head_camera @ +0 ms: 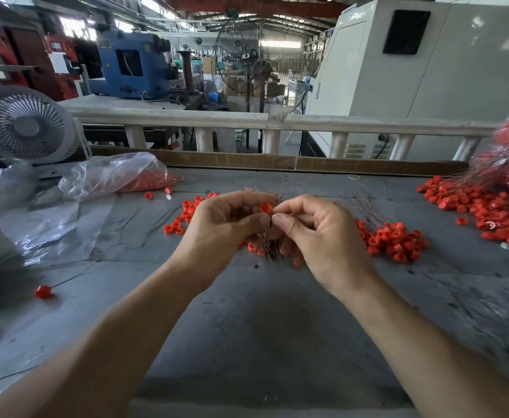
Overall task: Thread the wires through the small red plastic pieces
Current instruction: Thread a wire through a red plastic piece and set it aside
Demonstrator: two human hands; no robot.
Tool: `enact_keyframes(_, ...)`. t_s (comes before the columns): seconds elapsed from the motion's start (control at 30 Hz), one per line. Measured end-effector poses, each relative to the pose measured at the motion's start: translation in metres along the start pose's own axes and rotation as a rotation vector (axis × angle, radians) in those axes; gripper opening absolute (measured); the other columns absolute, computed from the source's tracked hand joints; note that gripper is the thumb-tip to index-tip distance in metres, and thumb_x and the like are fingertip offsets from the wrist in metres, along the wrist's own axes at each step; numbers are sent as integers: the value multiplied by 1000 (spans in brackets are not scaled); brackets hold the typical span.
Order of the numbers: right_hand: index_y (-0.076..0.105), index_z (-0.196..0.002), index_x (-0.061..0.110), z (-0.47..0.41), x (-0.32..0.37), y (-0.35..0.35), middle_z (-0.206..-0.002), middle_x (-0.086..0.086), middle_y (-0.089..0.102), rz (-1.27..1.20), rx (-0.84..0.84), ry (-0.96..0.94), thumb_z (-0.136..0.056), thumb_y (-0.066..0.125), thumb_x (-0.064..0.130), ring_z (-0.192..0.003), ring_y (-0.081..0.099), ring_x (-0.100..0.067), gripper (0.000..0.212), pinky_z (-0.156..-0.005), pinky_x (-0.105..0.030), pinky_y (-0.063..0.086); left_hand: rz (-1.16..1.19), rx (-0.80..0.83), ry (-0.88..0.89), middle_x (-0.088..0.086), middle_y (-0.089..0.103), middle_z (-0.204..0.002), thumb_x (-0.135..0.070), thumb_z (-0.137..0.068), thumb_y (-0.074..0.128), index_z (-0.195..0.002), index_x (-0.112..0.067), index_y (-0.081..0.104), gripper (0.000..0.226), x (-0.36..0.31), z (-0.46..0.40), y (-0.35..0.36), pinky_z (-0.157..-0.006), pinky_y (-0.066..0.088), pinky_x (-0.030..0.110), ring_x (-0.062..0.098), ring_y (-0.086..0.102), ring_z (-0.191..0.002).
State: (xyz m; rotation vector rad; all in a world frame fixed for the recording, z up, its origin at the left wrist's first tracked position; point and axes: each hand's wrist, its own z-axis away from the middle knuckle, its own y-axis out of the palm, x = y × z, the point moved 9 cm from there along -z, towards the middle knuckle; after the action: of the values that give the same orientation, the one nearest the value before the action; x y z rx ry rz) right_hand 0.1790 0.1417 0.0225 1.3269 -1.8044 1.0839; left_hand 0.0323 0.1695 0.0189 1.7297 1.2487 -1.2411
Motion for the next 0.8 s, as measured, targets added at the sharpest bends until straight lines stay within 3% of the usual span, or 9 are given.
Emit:
enact_keyframes(0.17,71,-89,26,0,1,-6,-75,1,76,36,-18,-3,-96,70,15,-57,67,-15,13,-45,-31,53,-18,17,0,-4,69,-74,1,-95,63,-108,-23,75,30,-1,0,1,-66,55,19,5,63,-68)
enact_keyframes(0.23,71,-87,26,-1,3,-6,-74,1,75,56,-15,-17,-95,71,14,-58,67,-17,14,-47,-30,53,-31,37,-1,-7,70,-74,1,-96,61,-110,-23,75,31,-1,1,2,-67,55,20,4,63,-68)
enact_keyframes(0.37,73,-86,24,-1,5,-4,-74,3,75,83,-14,-41,-94,72,13,-58,67,-15,13,-52,-21,50,-35,45,-6,-3,71,-77,2,-97,59,-112,-22,75,32,-2,1,4,-67,54,20,4,62,-69)
enact_keyframes(0.5,74,-86,24,-1,6,-5,-74,4,74,98,-25,-60,-93,73,13,-61,67,-13,14,-57,-23,54,-51,51,-7,3,70,-82,2,-98,58,-117,-19,74,33,-1,1,2,-67,54,21,6,61,-70)
enact_keyframes(0.67,72,-84,27,0,8,-7,-73,4,73,85,-40,-67,-94,71,13,-59,65,-10,17,-54,-20,50,-78,57,2,6,74,-88,2,-99,57,-119,-19,74,34,1,0,2,-67,54,20,8,63,-72)
enact_keyframes(0.8,73,-85,25,0,8,-6,-73,4,73,124,-40,-71,-93,72,14,-62,66,-11,15,-60,-30,56,-116,45,20,12,75,-93,2,-99,58,-116,-24,75,36,3,0,1,-73,55,26,14,62,-77)
